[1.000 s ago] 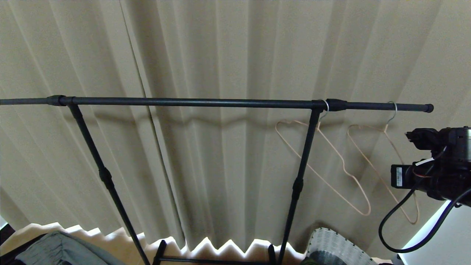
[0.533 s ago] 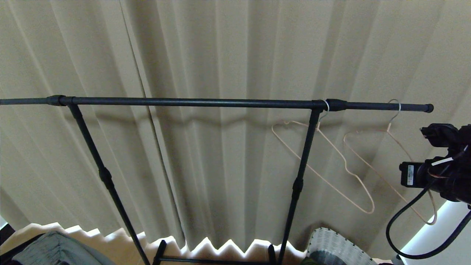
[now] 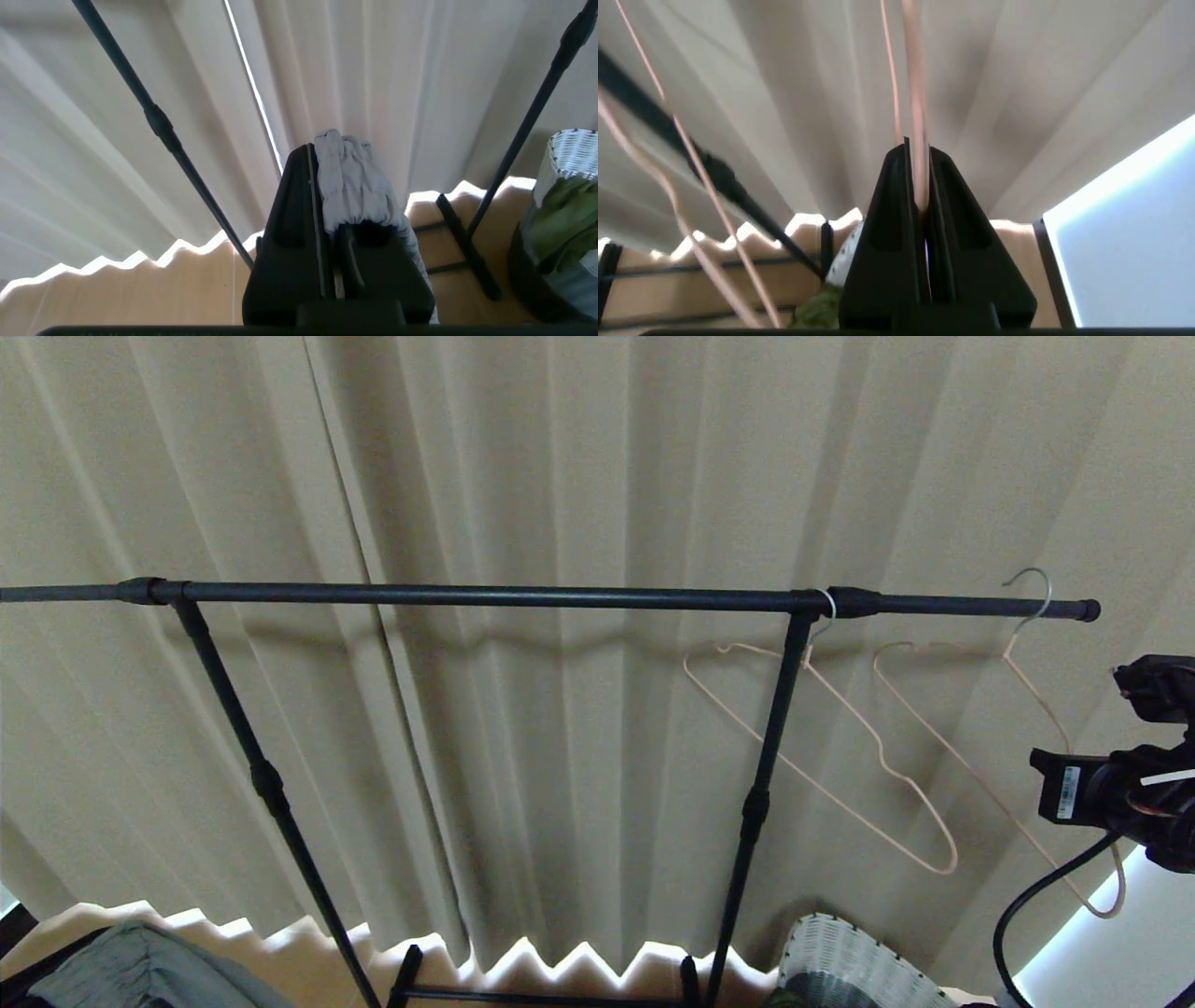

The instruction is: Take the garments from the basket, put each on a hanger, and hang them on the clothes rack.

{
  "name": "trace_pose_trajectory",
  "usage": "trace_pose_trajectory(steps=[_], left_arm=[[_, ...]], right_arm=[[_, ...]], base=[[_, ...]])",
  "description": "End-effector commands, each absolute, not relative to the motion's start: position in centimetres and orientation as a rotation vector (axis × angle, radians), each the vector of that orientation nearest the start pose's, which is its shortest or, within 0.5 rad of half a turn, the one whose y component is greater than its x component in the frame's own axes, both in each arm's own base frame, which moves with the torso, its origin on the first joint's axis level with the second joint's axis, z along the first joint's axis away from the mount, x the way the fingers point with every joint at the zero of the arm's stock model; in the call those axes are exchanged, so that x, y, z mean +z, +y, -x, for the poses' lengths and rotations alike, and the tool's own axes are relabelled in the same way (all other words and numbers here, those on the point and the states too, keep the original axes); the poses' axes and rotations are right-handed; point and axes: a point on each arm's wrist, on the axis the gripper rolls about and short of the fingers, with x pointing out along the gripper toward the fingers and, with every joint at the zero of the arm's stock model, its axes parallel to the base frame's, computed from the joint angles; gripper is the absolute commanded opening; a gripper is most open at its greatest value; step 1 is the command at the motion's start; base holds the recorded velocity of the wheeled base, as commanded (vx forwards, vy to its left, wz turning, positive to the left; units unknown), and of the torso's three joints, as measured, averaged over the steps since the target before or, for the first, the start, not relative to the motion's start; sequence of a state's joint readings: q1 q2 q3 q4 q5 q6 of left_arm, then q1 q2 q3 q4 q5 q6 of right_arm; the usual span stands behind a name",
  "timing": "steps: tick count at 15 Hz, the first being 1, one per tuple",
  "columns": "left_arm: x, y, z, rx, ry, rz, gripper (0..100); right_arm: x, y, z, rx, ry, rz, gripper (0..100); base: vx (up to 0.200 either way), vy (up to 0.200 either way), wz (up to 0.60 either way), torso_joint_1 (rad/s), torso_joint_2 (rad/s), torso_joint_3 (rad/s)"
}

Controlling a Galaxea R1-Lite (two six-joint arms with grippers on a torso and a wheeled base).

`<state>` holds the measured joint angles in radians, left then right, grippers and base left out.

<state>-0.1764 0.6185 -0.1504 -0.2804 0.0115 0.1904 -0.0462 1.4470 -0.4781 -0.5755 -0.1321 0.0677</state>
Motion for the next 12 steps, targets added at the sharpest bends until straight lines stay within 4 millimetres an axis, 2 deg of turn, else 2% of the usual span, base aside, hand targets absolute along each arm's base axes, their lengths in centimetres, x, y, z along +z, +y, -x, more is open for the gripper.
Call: trace_pose_trajectory(steps=[1,3,7,12], left_arm=[[14.3,-0.8,-4.5,-0.180,0.171,-0.216,0],[14.4,-0.8,-4.6,-0.179,0.168,-0.216,0],[14.6,-0.8,-4.5,-0.177,0.155,-0.214,0],[14.6,-0.7,-4.4,-0.177,0.147,-0.214,0]], right_arm=[[16.2,-1.2,-19.5,-0.177,0.349,-0.053,0],[16.2,-1.1,-18.0,-0.164,0.339,-0.053,0],[16.0,-1.0,-15.8,-0.163,0.319,-0.049,0],[15.7,-0.9,-15.1,-0.163,0.322,-0.049,0]], base=[[0.000,0.000,0.00,0.000,0.00,0.000],[0.000,0.000,0.00,0.000,0.00,0.000],[-0.200,0.000,0.00,-0.001,0.00,0.004],[-0.200,0.000,0.00,0.000,0.00,0.001]])
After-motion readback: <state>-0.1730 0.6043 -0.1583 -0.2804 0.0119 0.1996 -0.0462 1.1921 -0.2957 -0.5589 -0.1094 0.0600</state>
